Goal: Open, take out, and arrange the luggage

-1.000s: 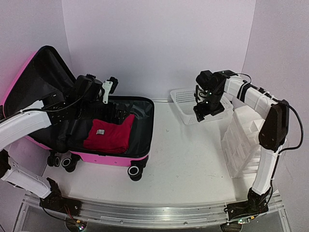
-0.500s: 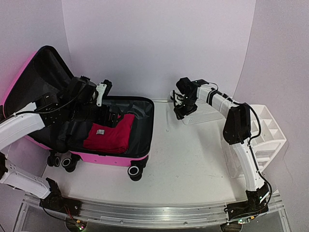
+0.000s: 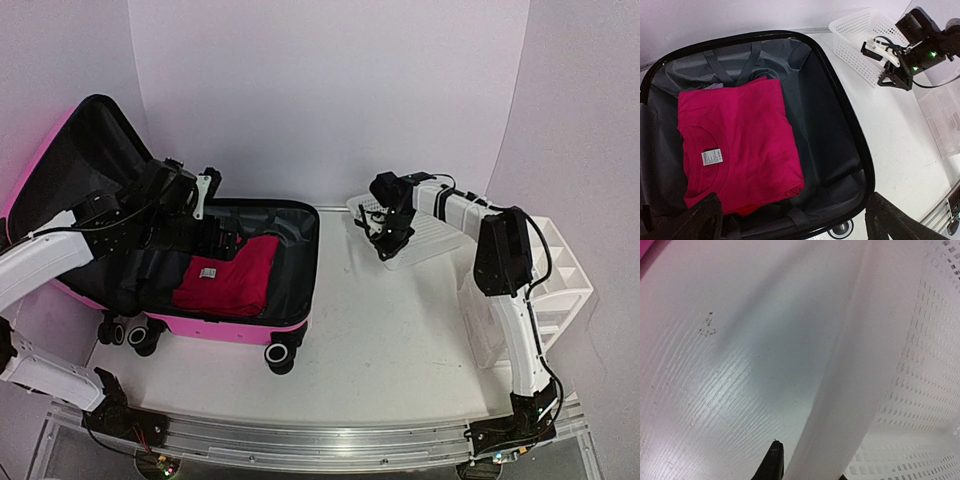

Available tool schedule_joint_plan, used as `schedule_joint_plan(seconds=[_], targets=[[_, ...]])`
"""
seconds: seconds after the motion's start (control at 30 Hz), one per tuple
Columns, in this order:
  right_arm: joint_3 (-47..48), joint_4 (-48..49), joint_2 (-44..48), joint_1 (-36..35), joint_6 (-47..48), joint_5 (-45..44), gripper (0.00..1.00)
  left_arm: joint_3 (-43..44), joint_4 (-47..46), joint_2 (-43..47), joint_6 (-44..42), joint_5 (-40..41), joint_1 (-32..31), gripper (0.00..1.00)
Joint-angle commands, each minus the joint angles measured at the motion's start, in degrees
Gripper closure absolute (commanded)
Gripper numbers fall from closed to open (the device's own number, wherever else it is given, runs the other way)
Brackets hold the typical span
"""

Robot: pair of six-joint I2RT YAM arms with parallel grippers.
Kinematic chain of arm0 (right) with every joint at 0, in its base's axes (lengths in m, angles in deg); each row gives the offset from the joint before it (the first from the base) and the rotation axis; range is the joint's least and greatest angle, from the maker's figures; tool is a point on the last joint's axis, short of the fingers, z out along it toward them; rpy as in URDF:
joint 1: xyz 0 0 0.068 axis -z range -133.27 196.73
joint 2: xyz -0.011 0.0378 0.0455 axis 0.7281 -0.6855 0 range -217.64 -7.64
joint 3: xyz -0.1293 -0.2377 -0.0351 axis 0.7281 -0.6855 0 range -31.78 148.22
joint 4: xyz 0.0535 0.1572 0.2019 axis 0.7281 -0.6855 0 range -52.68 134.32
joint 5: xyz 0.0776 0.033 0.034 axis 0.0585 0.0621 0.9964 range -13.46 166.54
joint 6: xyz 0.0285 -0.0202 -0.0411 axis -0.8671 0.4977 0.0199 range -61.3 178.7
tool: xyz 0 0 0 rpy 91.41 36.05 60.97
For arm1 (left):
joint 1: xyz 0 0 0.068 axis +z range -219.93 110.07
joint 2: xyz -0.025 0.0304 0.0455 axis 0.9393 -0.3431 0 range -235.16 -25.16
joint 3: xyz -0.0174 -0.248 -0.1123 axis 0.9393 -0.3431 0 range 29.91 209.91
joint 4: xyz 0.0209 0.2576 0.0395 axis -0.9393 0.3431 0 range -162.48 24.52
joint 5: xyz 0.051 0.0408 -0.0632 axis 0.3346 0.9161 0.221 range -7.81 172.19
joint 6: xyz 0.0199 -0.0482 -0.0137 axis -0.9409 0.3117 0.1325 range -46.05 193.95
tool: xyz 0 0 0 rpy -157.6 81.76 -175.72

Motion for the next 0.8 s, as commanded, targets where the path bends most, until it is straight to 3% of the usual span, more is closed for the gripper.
schedule_joint_plan(seconds=[0.0,0.17,0.57,0.77], targets=[[-7.16,-0.87,6.7,-0.76,2.51,12.93,0.97,2.23,1.41,-1.24,4.45,-2.25,2.45,0.01],[-15.09,-0.99,11.62,-2.31,3.35,17.44,0.98,3.05,2.01,-3.21,9.41,-5.81,5.92,0.01],[-30.75,0.14,20.7,-8.46,0.72,18.7,0.98,7.77,4.76,-11.86,16.1,-10.0,9.42,0.01],[-37.18,1.19,23.36,-10.93,-0.21,17.4,0.97,10.3,4.91,-15.72,14.11,-12.19,10.48,0.01]])
